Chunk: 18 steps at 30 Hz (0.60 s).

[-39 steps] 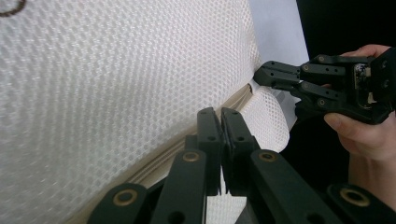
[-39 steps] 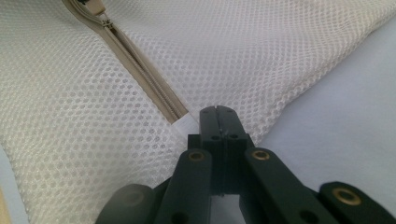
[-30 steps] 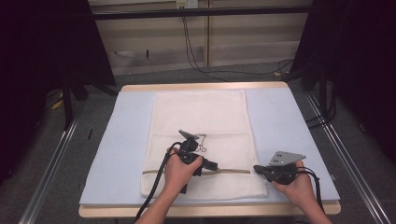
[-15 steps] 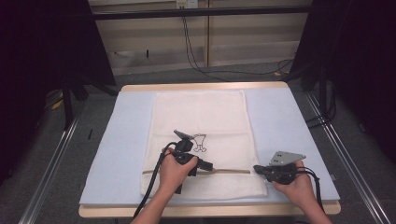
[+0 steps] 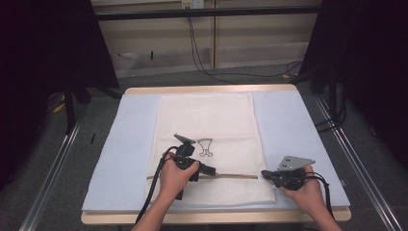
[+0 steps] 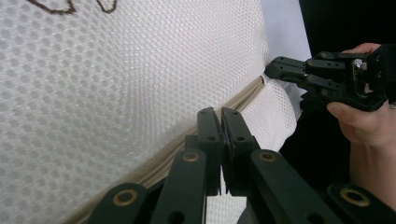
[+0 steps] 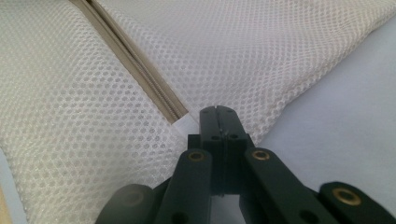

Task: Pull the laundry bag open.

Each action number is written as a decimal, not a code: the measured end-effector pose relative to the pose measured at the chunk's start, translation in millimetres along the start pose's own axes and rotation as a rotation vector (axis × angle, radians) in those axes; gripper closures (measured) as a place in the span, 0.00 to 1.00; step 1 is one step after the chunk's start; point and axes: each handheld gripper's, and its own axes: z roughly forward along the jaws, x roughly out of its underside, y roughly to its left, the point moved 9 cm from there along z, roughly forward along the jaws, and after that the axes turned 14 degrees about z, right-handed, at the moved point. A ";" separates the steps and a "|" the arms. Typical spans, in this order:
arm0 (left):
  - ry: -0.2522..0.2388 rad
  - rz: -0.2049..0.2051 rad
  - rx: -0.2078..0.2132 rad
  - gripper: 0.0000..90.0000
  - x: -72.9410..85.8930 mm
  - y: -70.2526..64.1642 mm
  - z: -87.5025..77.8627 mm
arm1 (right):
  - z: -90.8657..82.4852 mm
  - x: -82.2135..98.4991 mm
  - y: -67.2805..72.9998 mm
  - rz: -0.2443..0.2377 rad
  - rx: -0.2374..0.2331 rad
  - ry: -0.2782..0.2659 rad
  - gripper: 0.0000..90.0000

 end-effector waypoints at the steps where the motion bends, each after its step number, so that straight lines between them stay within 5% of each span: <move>1: 0.004 0.004 -0.009 0.97 0.4 1.5 -1.3 | 0.0 0.0 0.0 -0.001 0.000 0.000 1.00; 18: -0.003 -0.017 0.013 0.97 3.4 5.7 -12.4 | 0.0 0.0 0.0 0.000 -0.001 0.000 1.00</move>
